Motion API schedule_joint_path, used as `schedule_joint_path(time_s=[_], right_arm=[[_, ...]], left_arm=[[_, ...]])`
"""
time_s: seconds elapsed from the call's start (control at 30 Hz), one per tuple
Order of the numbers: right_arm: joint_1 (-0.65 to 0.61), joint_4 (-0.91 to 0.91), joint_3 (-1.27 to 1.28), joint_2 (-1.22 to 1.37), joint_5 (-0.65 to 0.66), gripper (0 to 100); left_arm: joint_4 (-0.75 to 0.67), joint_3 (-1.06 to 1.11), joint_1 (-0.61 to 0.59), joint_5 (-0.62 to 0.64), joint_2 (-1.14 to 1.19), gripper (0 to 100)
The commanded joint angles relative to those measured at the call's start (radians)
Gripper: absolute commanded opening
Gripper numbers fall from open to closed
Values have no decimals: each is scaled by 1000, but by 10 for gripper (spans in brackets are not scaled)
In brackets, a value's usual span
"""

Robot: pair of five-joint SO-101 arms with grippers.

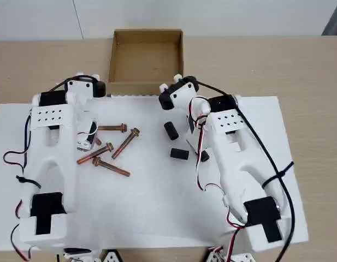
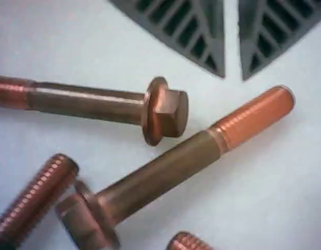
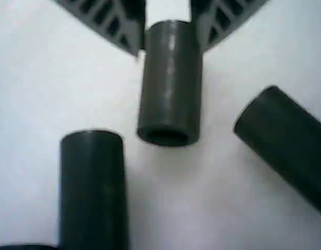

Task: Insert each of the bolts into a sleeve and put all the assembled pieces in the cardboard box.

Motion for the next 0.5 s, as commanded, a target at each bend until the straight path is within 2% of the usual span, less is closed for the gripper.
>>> schedule_joint_path(time_s=[0.0, 0.37, 0.47], right_arm=[[-7, 27, -41, -4, 51, 72], [-31, 47, -37, -2, 89, 74], [-31, 47, -37, 15, 89, 111]], left_arm=[[15, -42, 2, -5, -3, 8], [15, -39, 23, -5, 5, 8], [15, -39, 49, -3, 5, 8]])
